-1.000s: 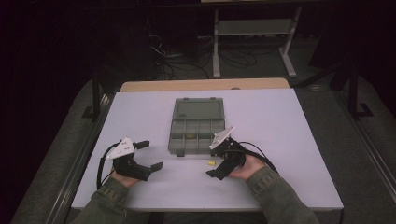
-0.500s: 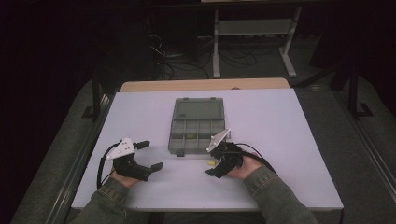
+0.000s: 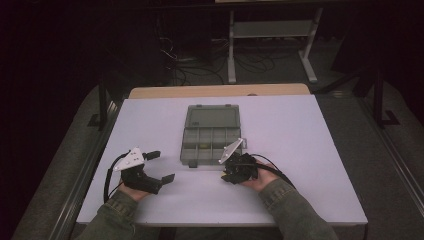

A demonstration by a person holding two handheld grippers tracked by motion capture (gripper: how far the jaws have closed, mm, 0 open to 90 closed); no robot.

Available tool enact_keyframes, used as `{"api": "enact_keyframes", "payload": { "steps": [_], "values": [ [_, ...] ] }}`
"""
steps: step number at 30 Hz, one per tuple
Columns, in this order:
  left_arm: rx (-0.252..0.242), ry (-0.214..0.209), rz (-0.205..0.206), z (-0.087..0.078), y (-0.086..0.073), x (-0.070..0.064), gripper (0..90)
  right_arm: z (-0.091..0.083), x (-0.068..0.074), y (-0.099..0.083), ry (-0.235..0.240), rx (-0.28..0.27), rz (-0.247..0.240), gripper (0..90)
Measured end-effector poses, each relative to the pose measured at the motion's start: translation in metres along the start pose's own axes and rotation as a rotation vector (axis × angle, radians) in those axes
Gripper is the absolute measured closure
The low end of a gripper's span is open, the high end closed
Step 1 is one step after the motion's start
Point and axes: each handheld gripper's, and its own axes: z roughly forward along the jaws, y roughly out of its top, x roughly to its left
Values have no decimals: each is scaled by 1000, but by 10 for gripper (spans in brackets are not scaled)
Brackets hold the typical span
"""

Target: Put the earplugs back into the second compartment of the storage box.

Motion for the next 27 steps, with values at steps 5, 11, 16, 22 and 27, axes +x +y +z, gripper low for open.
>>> {"api": "enact_keyframes", "payload": {
  "steps": [5,11,16,22,27],
  "values": [
    [1,0,-1,0,0,0,0,-3,-1,1,4,-15,14,787],
    [2,0,0,0,0,0,0,-12,-2,3,21,-45,22,790],
    [3,1,0,0,0,0,0,-22,-3,5,32,-77,31,792],
    [4,3,2,0,0,0,0,-35,-7,11,20,-98,27,794],
    [5,3,5,0,0,0,0,-46,-8,17,21,-111,21,796]
  ]
}}
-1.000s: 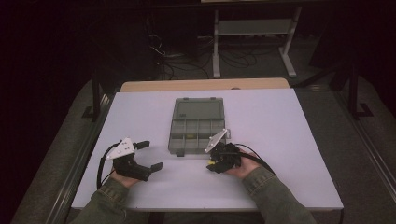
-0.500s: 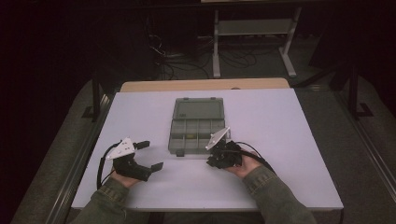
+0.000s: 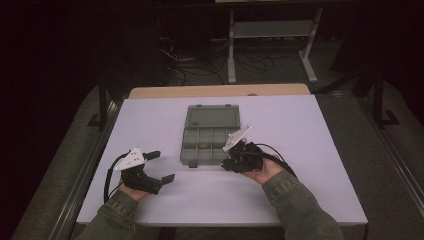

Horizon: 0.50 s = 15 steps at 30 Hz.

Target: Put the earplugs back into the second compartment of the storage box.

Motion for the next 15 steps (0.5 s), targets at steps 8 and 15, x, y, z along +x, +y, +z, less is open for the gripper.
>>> {"api": "enact_keyframes", "payload": {
  "steps": [8,15],
  "values": [
    [0,0,-1,0,0,0,0,-8,-6,16,2,-6,-13,796],
    [0,-1,-1,0,0,0,0,-10,-14,33,4,-8,-15,796]
  ]
}}
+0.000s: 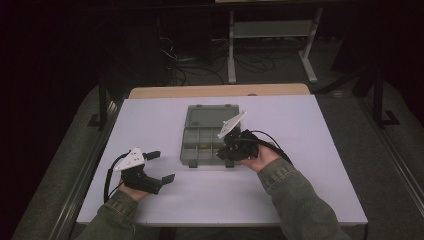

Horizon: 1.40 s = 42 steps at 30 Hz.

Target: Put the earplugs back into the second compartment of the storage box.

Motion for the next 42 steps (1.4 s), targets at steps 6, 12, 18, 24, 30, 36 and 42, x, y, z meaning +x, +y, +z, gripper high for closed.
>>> {"api": "enact_keyframes", "payload": {
  "steps": [6,12,18,24,30,36,42],
  "values": [
    [0,-1,-3,0,0,0,0,3,-12,11,-1,-5,14,796],
    [1,-3,0,0,0,0,0,5,-23,20,-6,5,25,796],
    [1,-3,0,0,0,0,0,9,-31,30,1,35,38,796],
    [1,-5,-1,0,0,0,0,15,-36,39,-3,60,27,796],
    [-2,-6,-3,0,0,0,0,21,-44,46,-2,56,37,796],
    [-4,-6,-4,0,0,0,0,30,-52,55,2,75,41,796],
    [-4,-8,-2,0,0,0,0,42,-62,66,5,81,46,796]
  ]
}}
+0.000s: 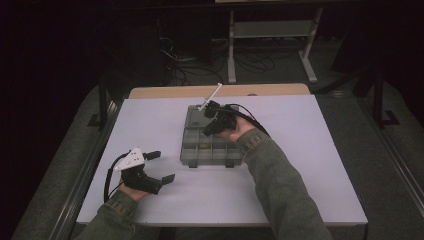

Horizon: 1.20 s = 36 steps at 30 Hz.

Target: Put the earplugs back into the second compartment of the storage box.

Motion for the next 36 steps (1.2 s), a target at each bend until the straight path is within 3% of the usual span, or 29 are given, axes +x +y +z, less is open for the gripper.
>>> {"api": "enact_keyframes", "payload": {
  "steps": [5,12,19,23,26,29,30,31,32,33,36],
  "values": [
    [-3,-2,1,0,0,-1,0,12,-7,5,18,-2,11,796],
    [-4,-5,-4,0,0,0,0,33,-21,3,18,40,49,795],
    [-5,-6,-5,0,0,0,0,48,-23,0,7,84,46,766],
    [-1,-5,-6,0,0,0,0,45,-22,0,-7,70,29,656],
    [-2,-5,-5,0,0,0,0,40,-20,1,-12,61,22,518],
    [0,-5,-4,0,0,0,0,35,-19,0,-34,42,38,295],
    [1,-6,-1,0,0,0,0,33,-19,-1,-20,32,47,205],
    [1,-6,-1,0,0,0,0,33,-19,-1,-20,32,47,205],
    [-1,-6,0,0,0,-1,0,28,-17,-4,-12,-11,53,85],
    [-1,-6,0,0,0,-1,0,26,-18,-5,-5,-27,56,31],
    [0,-5,0,0,0,-1,0,20,-17,-11,-1,-62,70,0]
  ]
}}
